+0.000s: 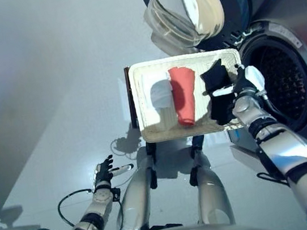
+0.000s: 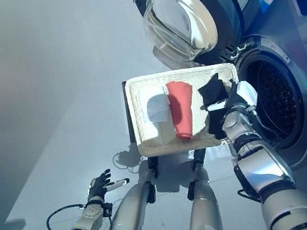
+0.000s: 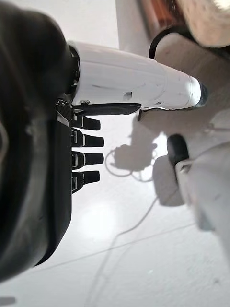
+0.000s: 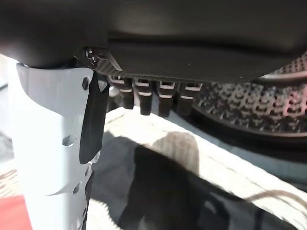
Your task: Pick up the clothes and place them into the washing machine
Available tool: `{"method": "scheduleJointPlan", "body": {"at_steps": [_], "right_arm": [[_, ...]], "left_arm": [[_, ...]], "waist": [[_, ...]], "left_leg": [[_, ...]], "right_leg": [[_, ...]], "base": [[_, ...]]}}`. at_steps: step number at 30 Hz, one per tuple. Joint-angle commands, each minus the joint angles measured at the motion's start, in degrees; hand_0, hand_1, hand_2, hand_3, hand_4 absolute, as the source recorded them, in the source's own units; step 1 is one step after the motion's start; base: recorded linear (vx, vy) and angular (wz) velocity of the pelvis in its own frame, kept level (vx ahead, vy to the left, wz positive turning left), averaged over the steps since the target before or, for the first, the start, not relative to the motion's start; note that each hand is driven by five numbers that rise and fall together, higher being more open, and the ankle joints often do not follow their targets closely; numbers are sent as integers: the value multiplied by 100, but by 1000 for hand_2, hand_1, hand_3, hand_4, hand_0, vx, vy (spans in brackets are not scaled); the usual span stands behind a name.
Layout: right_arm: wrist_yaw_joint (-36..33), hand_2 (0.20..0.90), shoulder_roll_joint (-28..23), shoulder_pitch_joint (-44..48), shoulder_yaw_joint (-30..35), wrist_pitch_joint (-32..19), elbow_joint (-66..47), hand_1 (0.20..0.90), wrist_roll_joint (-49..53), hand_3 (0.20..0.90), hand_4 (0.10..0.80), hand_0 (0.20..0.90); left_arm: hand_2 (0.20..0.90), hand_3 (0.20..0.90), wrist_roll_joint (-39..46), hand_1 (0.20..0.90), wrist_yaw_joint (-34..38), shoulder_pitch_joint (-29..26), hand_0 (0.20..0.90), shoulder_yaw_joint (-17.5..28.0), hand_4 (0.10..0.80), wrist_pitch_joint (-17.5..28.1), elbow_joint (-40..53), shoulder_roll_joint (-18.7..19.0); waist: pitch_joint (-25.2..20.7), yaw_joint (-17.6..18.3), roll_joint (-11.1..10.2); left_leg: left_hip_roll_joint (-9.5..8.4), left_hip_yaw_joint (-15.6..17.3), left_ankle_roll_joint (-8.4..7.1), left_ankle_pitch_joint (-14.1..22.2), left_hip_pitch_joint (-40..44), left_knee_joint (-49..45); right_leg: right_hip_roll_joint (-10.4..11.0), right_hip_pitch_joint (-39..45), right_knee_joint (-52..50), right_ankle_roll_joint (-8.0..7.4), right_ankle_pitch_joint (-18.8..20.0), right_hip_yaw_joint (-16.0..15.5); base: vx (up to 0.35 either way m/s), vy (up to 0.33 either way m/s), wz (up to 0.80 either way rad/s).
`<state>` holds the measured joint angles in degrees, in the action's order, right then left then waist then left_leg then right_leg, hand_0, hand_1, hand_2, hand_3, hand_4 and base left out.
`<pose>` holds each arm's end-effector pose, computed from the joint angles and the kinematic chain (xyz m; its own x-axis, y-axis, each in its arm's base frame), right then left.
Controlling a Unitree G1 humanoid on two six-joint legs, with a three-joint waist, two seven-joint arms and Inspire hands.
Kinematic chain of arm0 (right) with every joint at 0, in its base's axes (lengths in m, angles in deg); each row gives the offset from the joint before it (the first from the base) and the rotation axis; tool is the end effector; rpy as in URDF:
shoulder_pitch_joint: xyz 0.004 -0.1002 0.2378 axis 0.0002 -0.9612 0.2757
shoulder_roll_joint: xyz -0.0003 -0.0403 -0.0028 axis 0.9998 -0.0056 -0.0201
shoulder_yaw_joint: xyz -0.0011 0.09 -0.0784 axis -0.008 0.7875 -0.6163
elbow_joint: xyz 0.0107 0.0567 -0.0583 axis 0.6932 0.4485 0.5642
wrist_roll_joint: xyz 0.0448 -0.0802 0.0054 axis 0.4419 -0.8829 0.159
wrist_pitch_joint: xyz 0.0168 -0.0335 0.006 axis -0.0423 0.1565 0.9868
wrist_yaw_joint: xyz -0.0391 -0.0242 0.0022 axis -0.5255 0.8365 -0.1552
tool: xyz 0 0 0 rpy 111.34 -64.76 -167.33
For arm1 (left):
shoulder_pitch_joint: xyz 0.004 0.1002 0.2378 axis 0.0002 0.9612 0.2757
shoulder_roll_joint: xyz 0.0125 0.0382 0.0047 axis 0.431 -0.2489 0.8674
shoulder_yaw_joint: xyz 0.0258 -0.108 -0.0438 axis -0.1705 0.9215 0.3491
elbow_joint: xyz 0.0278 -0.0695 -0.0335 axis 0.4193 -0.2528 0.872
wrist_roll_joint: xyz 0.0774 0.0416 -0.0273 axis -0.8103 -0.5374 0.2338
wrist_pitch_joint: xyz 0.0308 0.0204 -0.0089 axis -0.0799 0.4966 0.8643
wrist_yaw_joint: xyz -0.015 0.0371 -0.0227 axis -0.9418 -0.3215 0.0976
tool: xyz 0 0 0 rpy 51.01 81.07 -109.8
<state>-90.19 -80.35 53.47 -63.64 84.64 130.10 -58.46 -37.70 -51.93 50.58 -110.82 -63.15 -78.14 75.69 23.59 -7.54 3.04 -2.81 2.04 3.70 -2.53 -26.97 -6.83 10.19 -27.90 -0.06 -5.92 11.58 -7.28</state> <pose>0.3303 -0.2612 0.0769 0.8418 -0.5391 -0.0259 0.3107 0.5232 -0.7936 0.1798 0.1845 -0.0859 0.7749 0.2114 -0.5957 -0.0353 0.9554 0.2931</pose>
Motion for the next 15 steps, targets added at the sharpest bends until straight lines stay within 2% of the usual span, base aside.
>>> {"method": "scheduleJointPlan", "body": {"at_steps": [1,5,6,9,10,15], "right_arm": [[-454,900,-691,470,-389,-6,50,900,-195,900,800,900],[-532,900,-752,575,-443,-7,78,900,-191,900,800,900],[-587,900,-818,655,-488,4,100,900,-204,900,800,900],[-611,900,-849,678,-517,3,129,900,-202,900,800,900],[-628,900,-847,676,-533,2,163,900,-199,900,800,900],[-726,900,-1054,876,-655,56,459,900,-240,900,800,900]], "left_arm": [[900,900,375,900,124,14,900,-75,800,250,257,75],[900,900,580,900,188,-52,900,-27,800,315,376,78],[900,900,666,900,225,-90,900,18,800,351,452,100],[900,900,694,900,251,-82,900,59,800,365,483,119],[900,900,675,900,276,-66,900,70,800,361,439,126],[900,900,738,900,327,60,900,101,800,388,468,176]], "waist": [[-117,-180,241],[-48,-166,267],[11,-163,310],[3,-153,347],[-10,-164,370],[5,-229,521]], "left_leg": [[79,-328,-503,-147,-595,-423],[15,-388,-471,-1,-1010,-877],[1,-398,-428,155,-1321,-1301],[-10,-420,-397,279,-1534,-1565],[-10,-453,-402,553,-1588,-1789],[-83,-528,-317,744,-1989,-2271]], "right_leg": [[-115,-258,-1118,54,-631,-59],[-118,-654,-1563,82,-751,-67],[-108,-952,-1994,120,-906,-65],[-82,-1173,-2300,140,-1037,-54],[-60,-1229,-2564,101,-1303,-35],[-12,-1584,-3128,178,-1576,-22]], "base": [[-37,-38,8],[-37,-20,8],[-56,0,-2],[18,5,6],[100,-2,15],[28,11,6]]}}
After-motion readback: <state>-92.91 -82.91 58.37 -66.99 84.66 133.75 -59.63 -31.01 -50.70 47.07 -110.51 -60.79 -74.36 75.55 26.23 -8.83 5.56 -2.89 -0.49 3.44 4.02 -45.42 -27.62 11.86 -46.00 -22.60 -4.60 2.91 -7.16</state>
